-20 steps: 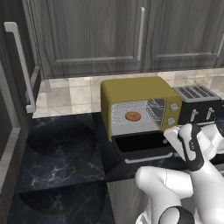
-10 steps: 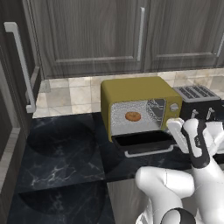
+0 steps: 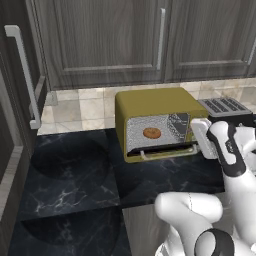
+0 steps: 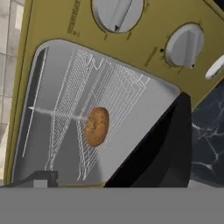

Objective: Pick up the bagel from the plate, place it on the toaster oven rack, close the door, and set the timer.

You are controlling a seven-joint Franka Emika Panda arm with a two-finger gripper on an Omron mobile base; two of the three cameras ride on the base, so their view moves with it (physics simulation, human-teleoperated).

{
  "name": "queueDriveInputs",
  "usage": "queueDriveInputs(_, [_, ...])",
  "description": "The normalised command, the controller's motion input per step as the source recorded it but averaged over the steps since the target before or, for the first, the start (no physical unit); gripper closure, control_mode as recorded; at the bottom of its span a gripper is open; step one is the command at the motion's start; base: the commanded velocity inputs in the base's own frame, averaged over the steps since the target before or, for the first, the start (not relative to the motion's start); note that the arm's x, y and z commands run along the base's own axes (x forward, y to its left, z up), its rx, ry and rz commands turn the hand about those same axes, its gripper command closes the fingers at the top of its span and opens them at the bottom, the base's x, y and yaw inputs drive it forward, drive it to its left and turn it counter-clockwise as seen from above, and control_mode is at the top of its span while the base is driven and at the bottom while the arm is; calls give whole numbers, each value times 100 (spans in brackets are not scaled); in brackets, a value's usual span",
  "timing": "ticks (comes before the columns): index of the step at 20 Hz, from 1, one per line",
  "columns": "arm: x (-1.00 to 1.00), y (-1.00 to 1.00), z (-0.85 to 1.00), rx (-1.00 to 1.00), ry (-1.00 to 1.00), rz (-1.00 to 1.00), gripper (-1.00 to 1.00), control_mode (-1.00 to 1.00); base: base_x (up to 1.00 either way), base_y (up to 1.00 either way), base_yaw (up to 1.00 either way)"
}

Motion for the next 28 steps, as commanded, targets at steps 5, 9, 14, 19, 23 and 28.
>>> queueDriveInputs(5, [50,12,24,6,-11,0,-100,-100,0,0,0])
queueDriveInputs(9, [49,6,19,6,-10,0,-100,-100,0,0,0])
queueDriveInputs(14, [43,1,7,5,-7,0,-100,-100,0,0,0])
queueDriveInputs(19, [40,0,2,3,-2,0,-100,-100,0,0,0])
queueDriveInputs(23, [38,0,0,2,0,0,-100,-100,0,0,0])
queueDriveInputs(28, [27,-1,0,0,5,-1,-100,-100,0,0,0])
